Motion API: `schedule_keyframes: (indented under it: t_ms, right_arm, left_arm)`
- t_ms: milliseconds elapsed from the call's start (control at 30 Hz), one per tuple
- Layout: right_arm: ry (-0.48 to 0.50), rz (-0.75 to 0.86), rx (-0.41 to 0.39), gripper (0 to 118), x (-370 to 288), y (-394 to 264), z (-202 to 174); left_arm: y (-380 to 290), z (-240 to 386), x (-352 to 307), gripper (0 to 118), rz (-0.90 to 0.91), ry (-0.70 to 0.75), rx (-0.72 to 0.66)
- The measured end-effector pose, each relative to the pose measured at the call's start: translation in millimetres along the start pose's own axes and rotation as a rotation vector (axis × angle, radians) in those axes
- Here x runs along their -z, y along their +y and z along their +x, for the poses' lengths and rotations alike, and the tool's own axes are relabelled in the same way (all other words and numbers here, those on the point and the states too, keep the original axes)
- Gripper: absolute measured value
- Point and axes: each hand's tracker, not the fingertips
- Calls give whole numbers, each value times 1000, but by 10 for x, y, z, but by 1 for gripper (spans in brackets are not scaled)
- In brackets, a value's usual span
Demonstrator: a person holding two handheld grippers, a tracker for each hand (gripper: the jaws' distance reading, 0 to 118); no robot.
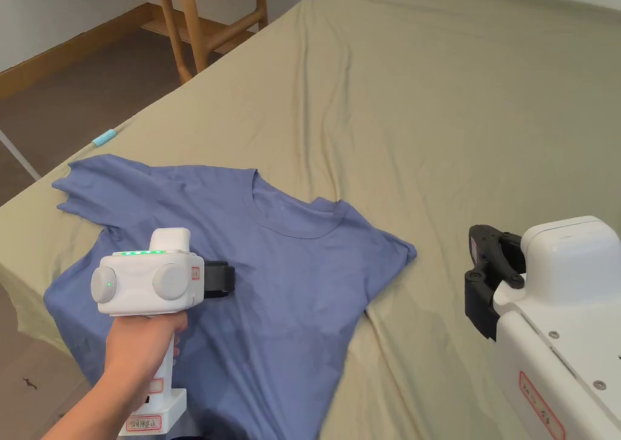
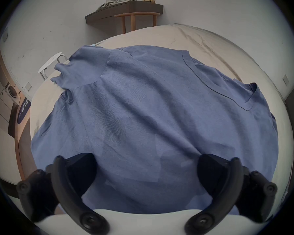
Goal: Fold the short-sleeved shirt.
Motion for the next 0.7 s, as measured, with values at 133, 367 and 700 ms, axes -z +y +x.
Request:
schedule_keyframes:
  t_ms: [133, 367, 700]
  right_arm:
    - [-1, 6, -8, 0, -32, 13, -12]
    - [-17, 23, -7, 0, -183, 59, 67]
    - [-38, 54, 70, 0, -452, 134, 248]
  left_arm:
    - [-81, 196, -204, 2, 123, -3, 55]
    - [-125, -106, -171, 2, 178, -210, -101]
    - [256, -10, -913, 2, 464, -410, -73]
